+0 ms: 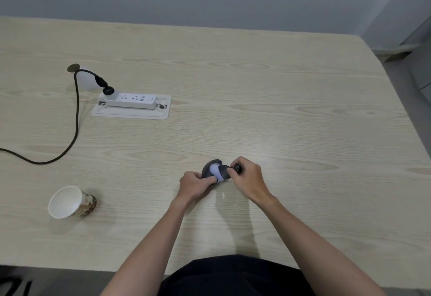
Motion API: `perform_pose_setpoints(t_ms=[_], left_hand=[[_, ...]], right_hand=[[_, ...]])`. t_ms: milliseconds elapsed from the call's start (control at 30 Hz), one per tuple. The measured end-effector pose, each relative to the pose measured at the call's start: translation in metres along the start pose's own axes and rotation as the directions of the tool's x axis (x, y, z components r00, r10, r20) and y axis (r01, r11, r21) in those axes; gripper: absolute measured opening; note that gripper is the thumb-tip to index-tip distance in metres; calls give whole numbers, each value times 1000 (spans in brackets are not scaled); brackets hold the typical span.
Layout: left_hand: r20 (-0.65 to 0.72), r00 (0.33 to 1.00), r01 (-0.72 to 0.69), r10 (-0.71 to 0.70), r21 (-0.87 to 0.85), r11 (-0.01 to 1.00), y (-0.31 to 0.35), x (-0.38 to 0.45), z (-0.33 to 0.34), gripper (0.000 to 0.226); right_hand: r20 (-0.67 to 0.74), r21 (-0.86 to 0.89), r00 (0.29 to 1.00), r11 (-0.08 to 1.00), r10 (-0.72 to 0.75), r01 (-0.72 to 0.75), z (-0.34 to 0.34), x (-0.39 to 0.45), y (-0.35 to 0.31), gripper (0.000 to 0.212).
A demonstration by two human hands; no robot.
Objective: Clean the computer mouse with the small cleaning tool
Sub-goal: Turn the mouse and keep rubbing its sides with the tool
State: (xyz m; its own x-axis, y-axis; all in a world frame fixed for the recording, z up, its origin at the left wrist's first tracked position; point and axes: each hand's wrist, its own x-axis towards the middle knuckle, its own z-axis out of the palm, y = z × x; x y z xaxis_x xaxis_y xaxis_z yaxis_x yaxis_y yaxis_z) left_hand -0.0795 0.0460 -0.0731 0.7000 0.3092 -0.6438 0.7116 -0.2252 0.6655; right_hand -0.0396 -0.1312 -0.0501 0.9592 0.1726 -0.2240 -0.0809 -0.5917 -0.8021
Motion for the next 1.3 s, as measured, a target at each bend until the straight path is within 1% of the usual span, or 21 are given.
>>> perform_pose_setpoints(t_ms=[33, 133, 233, 400, 467, 533, 567, 633, 667, 700, 767, 833, 900, 967, 1000, 1067, 1133, 1167, 1200, 1233, 1300], left_hand=[[-31, 999, -27, 27, 23, 999, 0, -2, 2, 29], [-76, 990, -110, 118, 106, 988, -3, -7, 9, 29], [-112, 976, -163, 189, 212, 964, -7, -9, 8, 34], [-85, 966, -215, 244, 258, 942, -15, -6, 9, 41], [-60, 965, -230, 255, 272, 935, -18, -6, 8, 47], [-47, 961, -247, 271, 283, 927, -23, -4, 7, 51], [-45, 958, -260, 285, 289, 921, -25, -3, 7, 51], [-41, 953, -276, 301, 295, 915, -29, -1, 6, 51], [-38, 952, -281, 304, 291, 914, -30, 0, 6, 53], [-34, 952, -284, 305, 285, 915, -31, 1, 6, 55], [-25, 944, -310, 328, 265, 913, -31, 0, 7, 58], [-20, 933, -345, 360, 241, 907, -30, -4, 9, 55], [-26, 926, -362, 377, 217, 906, -32, -5, 11, 52], [-34, 923, -369, 383, 200, 908, -32, -6, 11, 53], [-35, 921, -375, 389, 196, 906, -33, -6, 12, 53], [-27, 915, -389, 402, 200, 899, -32, -6, 13, 54], [-31, 912, -395, 409, 203, 896, -32, -7, 13, 53], [-32, 912, -396, 409, 193, 898, -32, -7, 13, 53], [-34, 913, -394, 407, 183, 901, -33, -6, 13, 52], [-35, 914, -393, 404, 171, 903, -32, -7, 13, 52], [-44, 914, -395, 404, 135, 909, -31, -8, 12, 49]], right_hand=[[-7, -36, 1000, 999, 17, -18, 1, -1, 3, 8], [-85, -108, 993, 990, 85, -94, -3, 1, 7, 11], [-104, -94, 991, 991, 85, -95, -5, 5, 6, 12], [18, -56, 1000, 998, -4, 5, -4, 13, -4, 7], [68, -64, 998, 998, -9, 14, -3, 18, -7, 7], [124, -119, 992, 993, 6, 9, -1, 22, -9, 7], [125, -188, 992, 982, 14, 10, -1, 24, -9, 8], [52, -313, 998, 950, 24, -7, -1, 25, -9, 10], [6, -322, 1000, 947, 21, -18, -2, 24, -10, 11], [-27, -293, 1000, 956, 11, -19, -3, 24, -12, 11], [-52, -162, 999, 987, -2, -6, -5, 22, -16, 11], [-20, -49, 999, 998, -26, 25, -4, 18, -23, 9], [42, -21, 998, 999, -48, 49, 0, 13, -28, 7], [67, -91, 997, 995, -38, 44, 3, 10, -28, 8], [44, -154, 998, 987, -35, 41, 3, 9, -28, 10], [-48, -271, 998, 962, -45, 31, 1, 10, -27, 13], [-101, -278, 992, 960, -74, 44, 0, 10, -32, 14], [-83, -238, 993, 969, -81, 59, 1, 10, -36, 15], [-29, -182, 996, 980, -86, 79, 3, 9, -40, 16], [55, -134, 994, 986, -94, 100, 4, 9, -45, 16], [247, -120, 964, 985, -96, 128, 8, 8, -49, 15]])
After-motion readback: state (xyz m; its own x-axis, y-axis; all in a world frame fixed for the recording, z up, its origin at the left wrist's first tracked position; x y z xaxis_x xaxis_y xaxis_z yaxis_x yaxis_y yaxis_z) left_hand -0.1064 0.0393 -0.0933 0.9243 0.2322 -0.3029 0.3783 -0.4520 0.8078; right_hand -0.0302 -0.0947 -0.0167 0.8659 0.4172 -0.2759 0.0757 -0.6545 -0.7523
